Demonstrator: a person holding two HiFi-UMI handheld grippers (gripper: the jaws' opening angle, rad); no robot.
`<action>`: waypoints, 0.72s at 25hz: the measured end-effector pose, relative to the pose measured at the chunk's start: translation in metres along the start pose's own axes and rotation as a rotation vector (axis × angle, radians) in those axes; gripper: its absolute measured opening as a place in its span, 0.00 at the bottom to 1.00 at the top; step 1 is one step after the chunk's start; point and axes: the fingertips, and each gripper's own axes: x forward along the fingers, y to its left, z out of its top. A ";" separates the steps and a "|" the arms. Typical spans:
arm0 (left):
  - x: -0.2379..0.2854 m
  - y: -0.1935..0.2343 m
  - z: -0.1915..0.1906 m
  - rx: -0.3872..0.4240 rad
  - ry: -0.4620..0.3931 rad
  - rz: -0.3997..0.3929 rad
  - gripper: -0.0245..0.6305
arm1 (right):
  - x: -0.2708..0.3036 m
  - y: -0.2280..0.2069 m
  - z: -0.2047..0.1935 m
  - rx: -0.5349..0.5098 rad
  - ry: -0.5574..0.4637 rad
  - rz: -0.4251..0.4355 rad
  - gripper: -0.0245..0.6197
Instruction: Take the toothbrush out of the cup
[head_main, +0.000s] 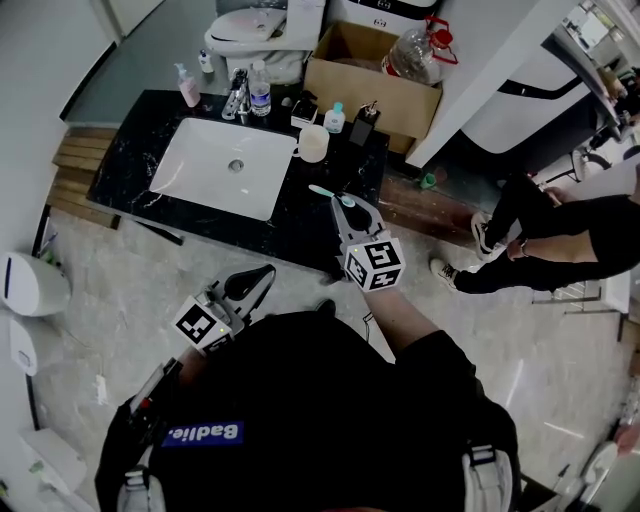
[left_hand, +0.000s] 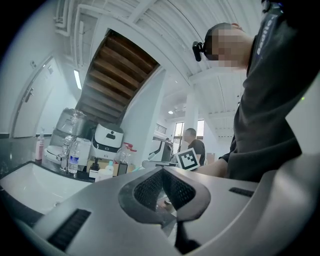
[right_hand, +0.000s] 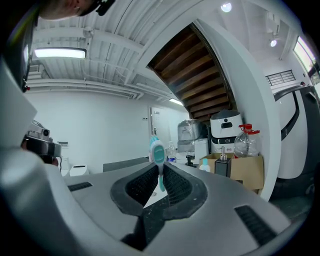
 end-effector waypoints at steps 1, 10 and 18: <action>0.001 0.000 0.000 0.001 0.001 -0.002 0.05 | -0.004 0.004 -0.002 0.004 0.002 0.004 0.10; 0.007 -0.004 0.000 0.017 0.010 -0.035 0.05 | -0.037 0.038 -0.011 -0.022 0.022 0.056 0.10; 0.008 -0.010 -0.002 0.007 0.015 -0.059 0.05 | -0.068 0.058 -0.003 -0.054 0.021 0.078 0.10</action>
